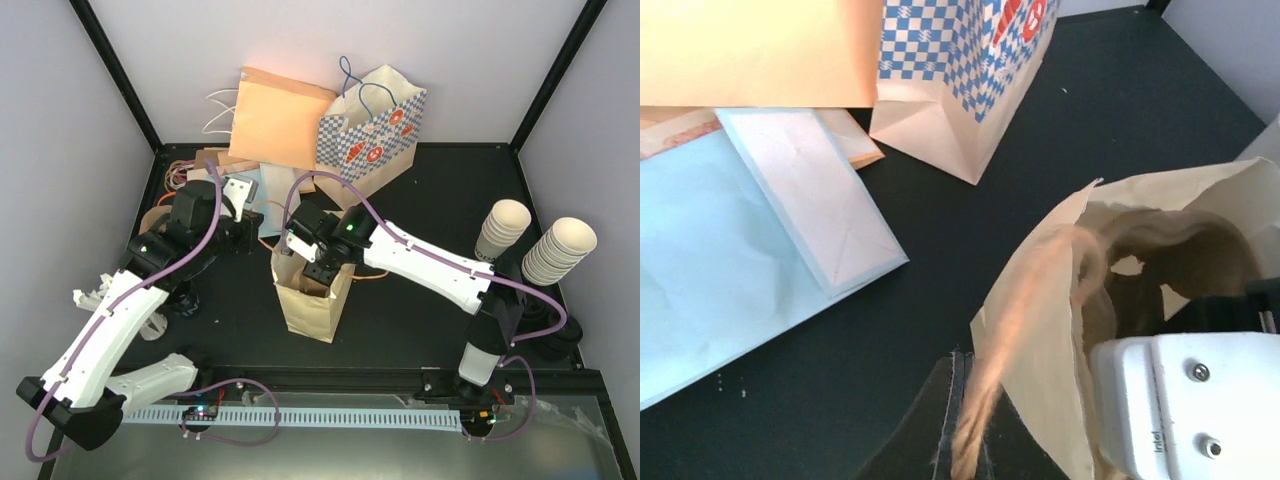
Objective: Pack the takeout coffee
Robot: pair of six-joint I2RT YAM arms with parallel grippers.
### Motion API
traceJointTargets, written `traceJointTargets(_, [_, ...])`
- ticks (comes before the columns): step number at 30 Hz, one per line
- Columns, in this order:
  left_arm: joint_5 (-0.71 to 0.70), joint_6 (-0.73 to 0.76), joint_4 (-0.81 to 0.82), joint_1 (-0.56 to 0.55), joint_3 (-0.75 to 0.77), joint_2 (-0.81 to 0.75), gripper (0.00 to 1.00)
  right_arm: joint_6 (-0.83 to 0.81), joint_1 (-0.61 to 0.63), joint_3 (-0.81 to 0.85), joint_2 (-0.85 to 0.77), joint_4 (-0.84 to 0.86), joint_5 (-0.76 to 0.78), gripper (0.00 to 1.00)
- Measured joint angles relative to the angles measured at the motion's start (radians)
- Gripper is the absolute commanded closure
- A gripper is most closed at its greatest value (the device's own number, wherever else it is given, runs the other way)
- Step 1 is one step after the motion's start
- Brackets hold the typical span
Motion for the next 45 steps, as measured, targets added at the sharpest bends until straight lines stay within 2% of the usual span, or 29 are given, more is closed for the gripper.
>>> traceJointTargets(8, [-0.030, -0.004, 0.000, 0.000, 0.003, 0.000, 0.98, 0.003, 0.000, -0.020, -0.006, -0.029, -0.003, 0.48])
traceJointTargets(16, [0.061, -0.005, 0.044, 0.000, -0.005, -0.039, 0.98, 0.007, 0.000, 0.033, 0.053, -0.068, -0.003, 0.48])
traceJointTargets(25, [0.084, -0.005, 0.068, 0.000, -0.013, -0.039, 0.98, 0.025, 0.006, 0.085, 0.134, -0.126, -0.008, 0.48])
traceJointTargets(28, [0.084, -0.004, 0.072, 0.000, -0.013, -0.039, 0.89, 0.026, 0.006, 0.086, 0.134, -0.135, -0.011, 0.47])
traceJointTargets(32, [0.084, -0.001, 0.073, 0.000, -0.013, -0.040, 0.59, 0.027, 0.006, 0.087, 0.134, -0.142, -0.012, 0.47])
traceJointTargets(34, [0.084, -0.002, 0.072, 0.000, -0.013, -0.047, 0.50, 0.029, 0.007, 0.087, 0.134, -0.144, -0.012, 0.47])
traceJointTargets(40, [0.111, 0.021, 0.086, 0.000, -0.021, -0.165, 0.48, 0.029, 0.007, 0.087, 0.134, -0.143, -0.014, 0.47])
traceJointTargets(45, [0.252, 0.031, 0.126, 0.000, -0.027, -0.260, 0.51, 0.030, 0.007, 0.088, 0.134, -0.143, -0.018, 0.47])
